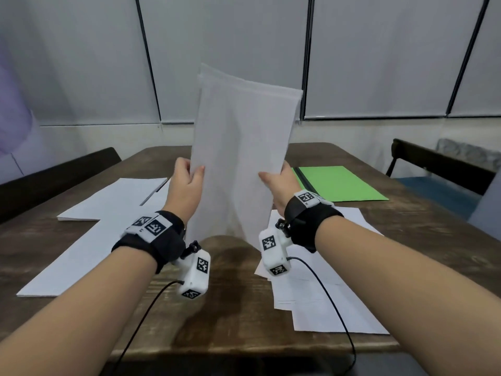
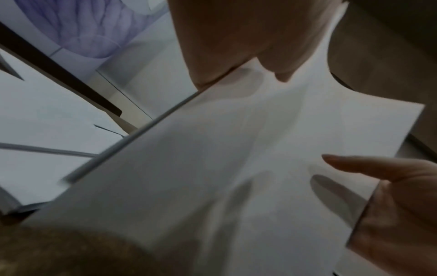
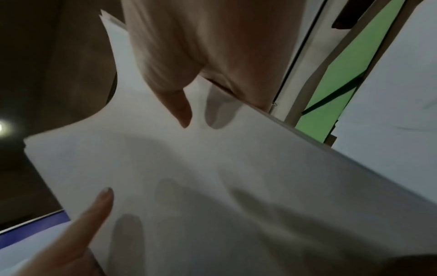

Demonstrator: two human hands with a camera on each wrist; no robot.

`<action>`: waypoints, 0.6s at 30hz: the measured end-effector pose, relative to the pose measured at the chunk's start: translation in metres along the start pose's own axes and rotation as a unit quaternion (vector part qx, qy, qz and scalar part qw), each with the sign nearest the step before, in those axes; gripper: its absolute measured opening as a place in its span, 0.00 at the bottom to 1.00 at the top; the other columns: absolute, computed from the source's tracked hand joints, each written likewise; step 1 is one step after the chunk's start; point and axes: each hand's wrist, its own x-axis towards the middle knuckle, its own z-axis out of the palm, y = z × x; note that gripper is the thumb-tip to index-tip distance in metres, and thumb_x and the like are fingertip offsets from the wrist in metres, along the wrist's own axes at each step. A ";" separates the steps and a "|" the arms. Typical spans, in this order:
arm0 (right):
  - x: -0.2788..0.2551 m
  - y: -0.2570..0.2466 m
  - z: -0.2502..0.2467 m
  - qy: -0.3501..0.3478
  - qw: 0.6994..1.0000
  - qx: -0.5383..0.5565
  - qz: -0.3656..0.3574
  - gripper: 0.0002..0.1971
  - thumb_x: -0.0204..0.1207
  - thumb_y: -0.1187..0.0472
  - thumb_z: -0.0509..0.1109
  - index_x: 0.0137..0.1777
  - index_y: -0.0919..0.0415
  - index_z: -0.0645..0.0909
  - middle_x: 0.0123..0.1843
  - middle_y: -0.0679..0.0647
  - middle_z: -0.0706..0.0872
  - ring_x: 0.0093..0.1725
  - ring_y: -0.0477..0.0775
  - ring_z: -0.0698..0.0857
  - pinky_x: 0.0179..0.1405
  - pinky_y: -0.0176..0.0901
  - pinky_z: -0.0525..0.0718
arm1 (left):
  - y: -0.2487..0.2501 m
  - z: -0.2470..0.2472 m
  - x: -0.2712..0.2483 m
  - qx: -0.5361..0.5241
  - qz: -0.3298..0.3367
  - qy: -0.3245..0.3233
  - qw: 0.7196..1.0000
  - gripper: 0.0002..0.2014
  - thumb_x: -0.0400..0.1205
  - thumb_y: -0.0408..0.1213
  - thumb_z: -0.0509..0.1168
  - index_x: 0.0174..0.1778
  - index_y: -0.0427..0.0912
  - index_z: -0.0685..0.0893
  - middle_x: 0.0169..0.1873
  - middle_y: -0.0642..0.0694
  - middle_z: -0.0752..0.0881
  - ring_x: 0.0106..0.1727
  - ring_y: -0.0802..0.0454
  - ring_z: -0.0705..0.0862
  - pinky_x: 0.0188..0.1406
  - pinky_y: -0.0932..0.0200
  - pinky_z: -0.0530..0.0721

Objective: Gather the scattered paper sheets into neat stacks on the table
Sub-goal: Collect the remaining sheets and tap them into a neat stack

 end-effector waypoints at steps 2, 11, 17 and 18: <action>-0.009 -0.007 0.002 -0.005 1.000 -0.005 -0.012 0.17 0.65 0.67 0.75 0.51 0.54 0.75 0.54 0.61 0.88 0.53 0.61 0.87 0.61 0.62 0.84 | 0.005 0.004 -0.004 -0.034 0.013 0.021 0.999 0.13 0.84 0.42 0.63 0.59 0.42 0.70 0.50 0.49 0.81 0.48 0.55 0.81 0.49 0.58 0.79; -0.009 0.008 -0.011 -0.044 0.999 -0.028 0.011 0.30 0.73 0.65 0.77 0.71 0.58 0.66 0.59 0.61 0.86 0.57 0.61 0.87 0.61 0.58 0.84 | -0.002 -0.011 -0.006 -0.123 -0.006 0.051 0.991 0.28 0.82 0.46 0.66 0.76 0.48 0.63 0.65 0.57 0.79 0.65 0.62 0.80 0.69 0.52 0.78; -0.009 0.026 -0.002 -0.061 0.995 -0.079 0.029 0.29 0.75 0.62 0.75 0.73 0.61 0.68 0.64 0.55 0.84 0.62 0.55 0.84 0.70 0.55 0.78 | -0.018 -0.002 -0.014 -0.116 -0.064 0.017 0.991 0.25 0.85 0.40 0.61 0.76 0.45 0.60 0.65 0.51 0.78 0.65 0.53 0.79 0.71 0.45 0.76; -0.008 0.031 0.000 -0.062 0.994 -0.086 0.027 0.27 0.76 0.62 0.74 0.73 0.60 0.69 0.64 0.56 0.84 0.63 0.56 0.84 0.71 0.56 0.78 | -0.019 -0.001 -0.015 -0.110 -0.064 0.019 0.992 0.23 0.86 0.37 0.59 0.76 0.45 0.61 0.64 0.51 0.78 0.64 0.53 0.80 0.71 0.44 0.76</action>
